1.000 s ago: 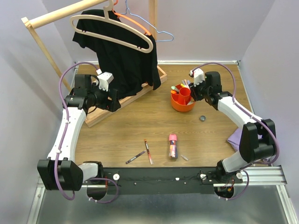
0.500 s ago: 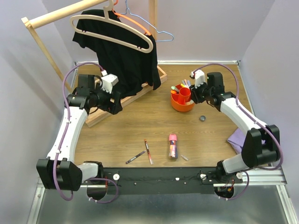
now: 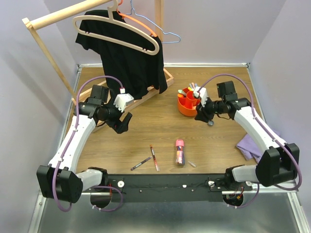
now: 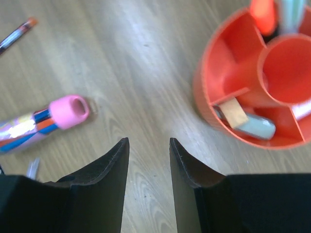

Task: Sort the stationery into containers
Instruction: Pick up the pen from the center of the board.

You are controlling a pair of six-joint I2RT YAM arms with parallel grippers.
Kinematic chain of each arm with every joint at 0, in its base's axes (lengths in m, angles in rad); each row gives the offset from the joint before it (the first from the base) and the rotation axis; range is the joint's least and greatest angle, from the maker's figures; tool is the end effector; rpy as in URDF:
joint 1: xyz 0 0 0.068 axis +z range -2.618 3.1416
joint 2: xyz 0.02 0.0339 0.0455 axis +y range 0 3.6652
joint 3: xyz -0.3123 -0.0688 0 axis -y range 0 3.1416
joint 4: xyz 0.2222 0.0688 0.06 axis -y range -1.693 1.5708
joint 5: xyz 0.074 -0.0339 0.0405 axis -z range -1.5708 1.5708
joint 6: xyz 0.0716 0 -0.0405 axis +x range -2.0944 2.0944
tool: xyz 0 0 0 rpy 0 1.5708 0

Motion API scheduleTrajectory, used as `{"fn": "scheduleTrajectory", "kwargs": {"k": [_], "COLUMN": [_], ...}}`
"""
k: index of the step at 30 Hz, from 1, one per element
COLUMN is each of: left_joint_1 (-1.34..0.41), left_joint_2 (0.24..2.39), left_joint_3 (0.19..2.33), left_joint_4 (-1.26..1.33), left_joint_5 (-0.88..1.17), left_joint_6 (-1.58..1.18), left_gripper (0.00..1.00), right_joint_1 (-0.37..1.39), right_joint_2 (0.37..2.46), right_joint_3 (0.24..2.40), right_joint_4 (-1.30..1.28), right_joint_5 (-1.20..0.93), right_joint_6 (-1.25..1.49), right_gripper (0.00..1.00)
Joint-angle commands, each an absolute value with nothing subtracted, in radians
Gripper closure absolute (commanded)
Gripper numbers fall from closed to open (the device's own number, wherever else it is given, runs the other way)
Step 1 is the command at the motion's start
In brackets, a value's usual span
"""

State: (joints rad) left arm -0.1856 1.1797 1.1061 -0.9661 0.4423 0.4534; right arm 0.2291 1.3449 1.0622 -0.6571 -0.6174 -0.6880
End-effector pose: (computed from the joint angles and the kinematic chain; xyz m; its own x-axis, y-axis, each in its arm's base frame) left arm 0.1882 -0.0665 0.3261 -0.5954 0.5146 -0.6170 0.7127 0.6928 -0.1099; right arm 0.2421 0.0990 0.3066 -0.2787 -0.5966 -0.7526 -0.8993 0.4371 -0.0135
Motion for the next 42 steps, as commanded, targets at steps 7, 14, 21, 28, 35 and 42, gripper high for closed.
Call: {"fn": "scheduleTrajectory", "kwargs": {"k": [7, 14, 21, 28, 35, 42], "left_joint_1": [-0.147, -0.051, 0.138, 0.201, 0.218, 0.230], "left_joint_2": [1.213, 1.194, 1.114, 1.062, 1.023, 0.977], "left_joint_3": [1.135, 1.196, 1.161, 1.131, 1.103, 1.062], "left_joint_4": [-0.947, -0.933, -0.781, -0.724, -0.727, -0.739], "left_joint_5": [0.454, 0.529, 0.557, 0.517, 0.529, 0.535], "left_joint_6": [0.446, 0.310, 0.005, -0.028, -0.040, -0.043], "left_gripper": [0.03, 0.03, 0.02, 0.02, 0.02, 0.03], "right_joint_1": [0.564, 0.808, 1.020, 1.077, 1.129, 1.143], "right_joint_2": [1.507, 1.811, 1.867, 1.922, 2.005, 2.043], "right_joint_3": [1.309, 1.563, 1.474, 1.496, 1.535, 1.575], "right_joint_4": [-0.943, -1.158, -1.103, -1.152, -1.261, -1.296], "right_joint_5": [-0.644, -0.471, -0.425, -0.451, -0.463, -0.472], "right_joint_6": [-1.280, -1.549, -1.747, -1.891, -2.034, -2.109], "right_gripper": [0.52, 0.54, 0.53, 0.54, 0.58, 0.58]}}
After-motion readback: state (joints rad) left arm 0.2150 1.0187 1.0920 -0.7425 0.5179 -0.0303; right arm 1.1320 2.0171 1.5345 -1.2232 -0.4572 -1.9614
